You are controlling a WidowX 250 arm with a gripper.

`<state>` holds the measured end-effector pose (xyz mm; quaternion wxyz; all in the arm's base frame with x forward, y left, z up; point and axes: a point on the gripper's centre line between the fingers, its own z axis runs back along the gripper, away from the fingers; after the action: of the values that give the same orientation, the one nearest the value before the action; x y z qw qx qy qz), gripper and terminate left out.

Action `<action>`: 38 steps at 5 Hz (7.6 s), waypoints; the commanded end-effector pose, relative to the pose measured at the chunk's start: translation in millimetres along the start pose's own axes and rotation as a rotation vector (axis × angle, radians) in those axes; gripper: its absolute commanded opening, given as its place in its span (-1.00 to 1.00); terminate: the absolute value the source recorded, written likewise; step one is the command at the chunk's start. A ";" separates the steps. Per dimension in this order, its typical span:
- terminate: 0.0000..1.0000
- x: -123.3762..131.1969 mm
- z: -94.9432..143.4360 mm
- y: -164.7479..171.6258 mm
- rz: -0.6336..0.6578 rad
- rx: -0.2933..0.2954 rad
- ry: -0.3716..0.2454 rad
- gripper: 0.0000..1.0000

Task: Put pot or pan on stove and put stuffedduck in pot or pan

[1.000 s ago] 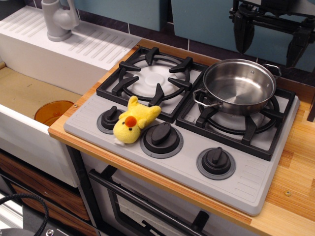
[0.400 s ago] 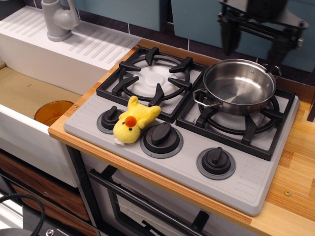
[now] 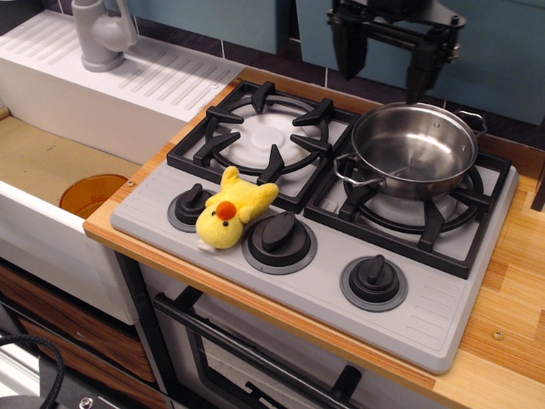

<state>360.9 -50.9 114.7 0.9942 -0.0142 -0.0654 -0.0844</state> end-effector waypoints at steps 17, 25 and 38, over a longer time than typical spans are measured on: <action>-1.00 6.9 3.4 71.6 -0.044 -0.089 -0.045 -1.00; -1.00 -19.7 -44.0 186.1 -0.150 -0.096 -0.085 1.00; -1.00 -62.6 50.9 102.8 -0.047 0.078 -0.021 1.00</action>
<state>303.6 62.1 135.9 0.9931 0.0147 -0.0484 -0.1060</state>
